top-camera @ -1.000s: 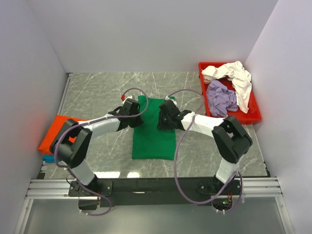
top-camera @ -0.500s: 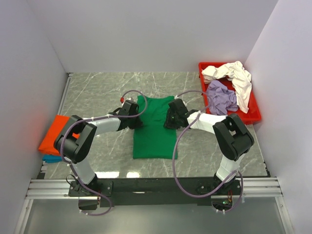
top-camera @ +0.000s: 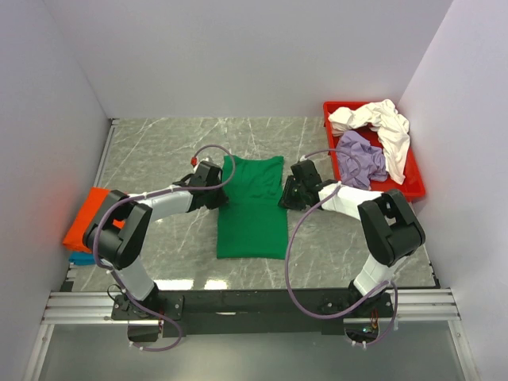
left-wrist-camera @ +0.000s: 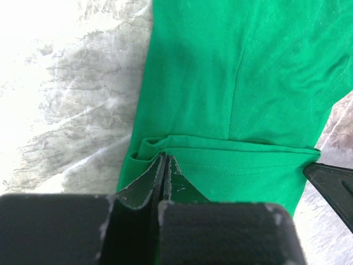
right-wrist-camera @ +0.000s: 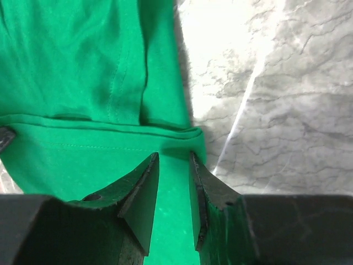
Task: Fold and stack the t-shirts
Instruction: Fold the tshirt
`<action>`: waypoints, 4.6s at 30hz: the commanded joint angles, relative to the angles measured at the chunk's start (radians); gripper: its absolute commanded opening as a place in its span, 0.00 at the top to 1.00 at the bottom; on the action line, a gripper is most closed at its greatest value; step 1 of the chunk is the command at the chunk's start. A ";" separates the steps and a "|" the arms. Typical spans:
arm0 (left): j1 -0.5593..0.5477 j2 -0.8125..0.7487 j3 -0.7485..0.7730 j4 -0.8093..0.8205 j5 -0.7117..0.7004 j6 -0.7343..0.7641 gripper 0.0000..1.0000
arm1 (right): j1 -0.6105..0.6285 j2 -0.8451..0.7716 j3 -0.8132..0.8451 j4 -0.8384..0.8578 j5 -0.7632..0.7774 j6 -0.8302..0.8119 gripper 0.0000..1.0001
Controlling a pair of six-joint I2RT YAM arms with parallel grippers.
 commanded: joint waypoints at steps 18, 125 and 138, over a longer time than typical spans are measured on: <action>0.021 -0.191 0.043 -0.101 -0.044 0.057 0.71 | -0.061 -0.177 -0.043 -0.052 -0.030 -0.050 0.64; 0.058 -0.423 0.111 -0.213 0.114 0.011 1.00 | -0.090 -0.366 0.129 -0.229 -0.129 -0.087 1.00; 0.199 0.182 0.519 -0.178 0.242 0.071 0.99 | -0.243 0.213 0.590 -0.265 -0.261 -0.114 1.00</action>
